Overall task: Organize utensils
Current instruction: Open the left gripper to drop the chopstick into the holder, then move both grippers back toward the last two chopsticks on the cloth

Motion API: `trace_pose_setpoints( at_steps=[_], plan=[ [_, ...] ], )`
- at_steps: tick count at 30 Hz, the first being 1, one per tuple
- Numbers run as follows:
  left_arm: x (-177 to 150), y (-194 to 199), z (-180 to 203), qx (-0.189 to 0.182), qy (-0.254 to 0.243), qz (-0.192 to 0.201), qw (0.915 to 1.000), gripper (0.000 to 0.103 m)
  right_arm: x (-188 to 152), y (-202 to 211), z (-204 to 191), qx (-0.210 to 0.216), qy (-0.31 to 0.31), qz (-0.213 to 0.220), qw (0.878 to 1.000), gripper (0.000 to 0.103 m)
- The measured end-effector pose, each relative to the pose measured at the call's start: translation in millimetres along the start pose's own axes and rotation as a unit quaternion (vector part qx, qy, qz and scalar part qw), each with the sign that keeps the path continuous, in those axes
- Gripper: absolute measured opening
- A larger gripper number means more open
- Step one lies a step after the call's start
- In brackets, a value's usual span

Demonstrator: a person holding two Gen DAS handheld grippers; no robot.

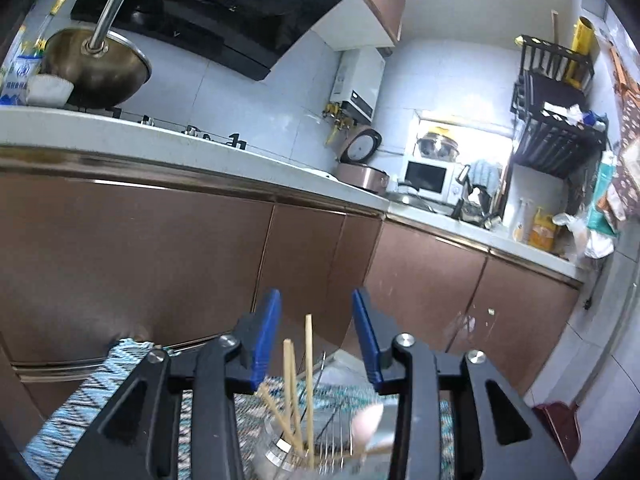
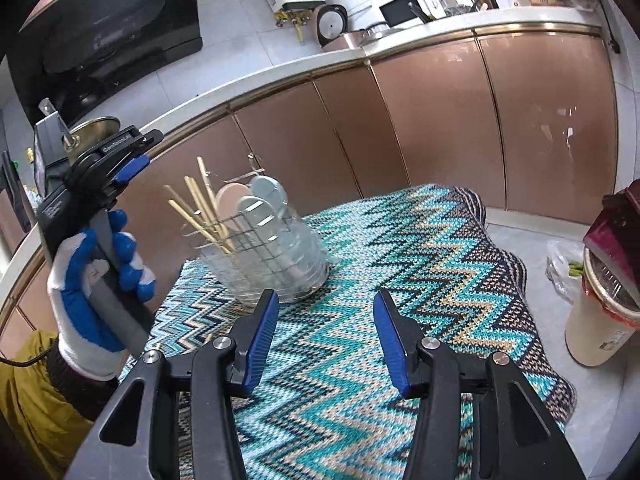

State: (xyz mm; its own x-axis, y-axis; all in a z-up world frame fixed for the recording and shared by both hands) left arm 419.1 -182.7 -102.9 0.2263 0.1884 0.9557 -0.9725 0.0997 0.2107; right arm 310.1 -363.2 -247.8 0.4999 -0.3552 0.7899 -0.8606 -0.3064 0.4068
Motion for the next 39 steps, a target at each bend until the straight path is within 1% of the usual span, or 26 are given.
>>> trace_pose_setpoints(
  at_steps=[2, 4, 6, 7, 9, 13, 19, 23, 27, 36, 39],
  plan=[
    [3.5, 15.9, -5.2, -0.001, -0.013, -0.011, 0.9999, 0.041, 0.5, 10.2, -9.8, -0.001, 0.007, 0.002, 1.0, 0.049],
    [3.6, 35.6, -11.8, 0.009, -0.033, -0.029, 0.999, 0.043, 1.0, 22.7, -21.2, -0.001, 0.013, 0.006, 1.0, 0.049],
    [3.5, 54.4, -18.4, 0.016, -0.046, -0.047, 0.9977, 0.043, 0.9, 33.2, -32.3, 0.0, 0.019, 0.011, 1.0, 0.05],
    [1.5, 67.6, -22.8, 0.025, -0.056, -0.059, 0.9964, 0.043, 0.7, 40.3, -39.6, 0.002, 0.023, 0.014, 1.0, 0.053],
    [-1.3, 86.6, -28.7, 0.028, -0.067, -0.07, 0.9949, 0.043, 0.1, 50.6, -50.1, 0.003, 0.028, 0.019, 0.999, 0.055],
    [-1.5, 135.6, -42.5, 0.043, -0.095, -0.064, 0.9925, 0.043, -4.8, 73.0, -72.5, 0.004, 0.042, 0.024, 0.999, 0.057],
    [1.5, 192.1, -60.6, 0.063, -0.121, -0.047, 0.9895, 0.045, -14.4, 96.1, -101.3, 0.01, 0.053, 0.027, 0.998, 0.058],
    [1.7, 218.1, -75.1, 0.072, -0.127, -0.041, 0.9885, 0.047, -18.8, 106.6, -124.1, 0.018, 0.068, 0.025, 0.997, 0.058],
    [3.1, 238.2, -95.5, 0.084, -0.121, -0.038, 0.9884, 0.047, -21.9, 113.7, -144.9, 0.024, 0.08, 0.026, 0.996, 0.058],
    [3.9, 267.7, -134.0, 0.094, -0.104, -0.037, 0.9894, 0.047, -27.3, 126.2, -180.3, 0.036, 0.102, 0.021, 0.994, 0.058],
    [0.8, 265.3, -147.6, 0.091, -0.095, -0.053, 0.99, 0.047, -29.4, 123.7, -187.7, 0.04, 0.105, 0.011, 0.994, 0.058]
  ],
)
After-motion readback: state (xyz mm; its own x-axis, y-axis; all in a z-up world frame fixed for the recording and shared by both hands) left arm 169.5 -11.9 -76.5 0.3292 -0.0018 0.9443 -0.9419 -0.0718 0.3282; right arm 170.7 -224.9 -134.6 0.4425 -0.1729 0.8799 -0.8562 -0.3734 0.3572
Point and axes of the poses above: each gripper's, at about its wrist camera, not at the fingertips, and y roughly against the way its jaws point, z to its right, x to its top, the point moved 7 cm from there along -y, roughly the way its jaws point, and after that the axes turned 9 degrees about x, right-handed, at the moved point
